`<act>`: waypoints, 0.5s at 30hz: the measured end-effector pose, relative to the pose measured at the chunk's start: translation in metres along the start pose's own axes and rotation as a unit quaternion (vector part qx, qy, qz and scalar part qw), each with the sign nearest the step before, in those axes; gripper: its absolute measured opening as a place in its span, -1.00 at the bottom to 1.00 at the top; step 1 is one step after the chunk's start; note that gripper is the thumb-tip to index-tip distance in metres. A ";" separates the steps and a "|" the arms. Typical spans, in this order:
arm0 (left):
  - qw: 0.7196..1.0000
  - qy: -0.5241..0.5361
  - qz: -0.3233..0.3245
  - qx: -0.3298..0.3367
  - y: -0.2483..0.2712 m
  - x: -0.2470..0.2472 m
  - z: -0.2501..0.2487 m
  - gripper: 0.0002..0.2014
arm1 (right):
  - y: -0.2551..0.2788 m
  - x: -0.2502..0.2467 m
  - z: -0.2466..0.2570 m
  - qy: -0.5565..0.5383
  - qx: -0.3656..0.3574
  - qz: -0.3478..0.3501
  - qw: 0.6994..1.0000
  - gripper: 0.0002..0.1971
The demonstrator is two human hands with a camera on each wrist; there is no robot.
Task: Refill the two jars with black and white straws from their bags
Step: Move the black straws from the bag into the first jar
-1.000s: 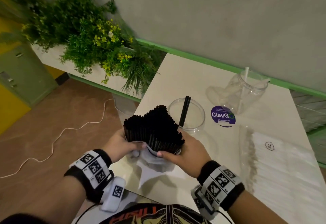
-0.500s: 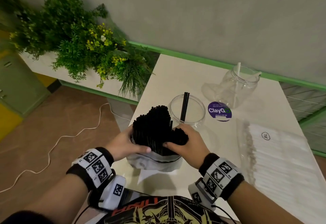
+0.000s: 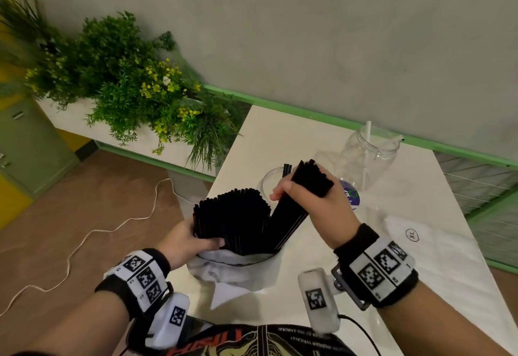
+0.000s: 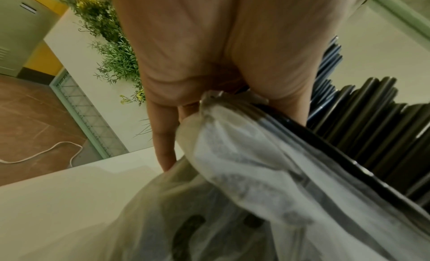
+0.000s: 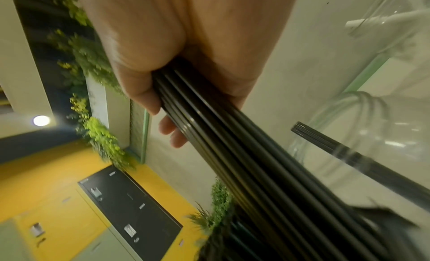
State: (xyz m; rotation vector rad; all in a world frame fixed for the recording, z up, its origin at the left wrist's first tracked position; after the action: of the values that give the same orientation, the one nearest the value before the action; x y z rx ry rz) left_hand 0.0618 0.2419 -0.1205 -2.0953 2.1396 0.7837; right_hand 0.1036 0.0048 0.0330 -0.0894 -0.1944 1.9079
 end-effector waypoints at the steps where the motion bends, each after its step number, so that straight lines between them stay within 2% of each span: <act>1: 1.000 0.002 0.001 -0.001 -0.001 0.000 0.001 -0.29 | -0.004 -0.001 0.004 -0.024 0.002 -0.006 1.000 -0.90; 5: 1.000 -0.007 0.001 0.001 -0.001 0.000 -0.001 -0.45 | -0.018 0.000 0.010 -0.078 0.023 -0.024 0.996 -0.90; 9: 1.000 -0.006 -0.001 0.003 -0.004 -0.001 -0.003 -0.39 | -0.033 -0.011 0.032 -0.123 0.004 -0.053 0.991 -0.89; 13: 1.000 -0.011 -0.002 -0.005 -0.007 -0.001 -0.003 -0.64 | -0.052 -0.031 0.056 -0.154 -0.004 -0.083 0.985 -0.78; 15: 1.000 -0.007 0.003 -0.004 -0.008 -0.001 -0.003 -0.62 | -0.059 -0.042 0.067 -0.154 -0.019 -0.094 0.983 -0.84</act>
State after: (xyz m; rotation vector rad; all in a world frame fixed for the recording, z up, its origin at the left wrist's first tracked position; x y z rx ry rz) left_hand 0.0700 0.2422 -0.1198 -2.0818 2.1401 0.8079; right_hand 0.1616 -0.0213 0.1078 0.1947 -0.4341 1.7214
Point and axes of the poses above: each hand's wrist, its own y-axis away from the middle knuckle, its own x-axis out of the palm, z = x × y, the point moved 5 cm from there along -y, towards the middle knuckle, and after that the axes turned 5 degrees about -y, right-handed, at the moved point
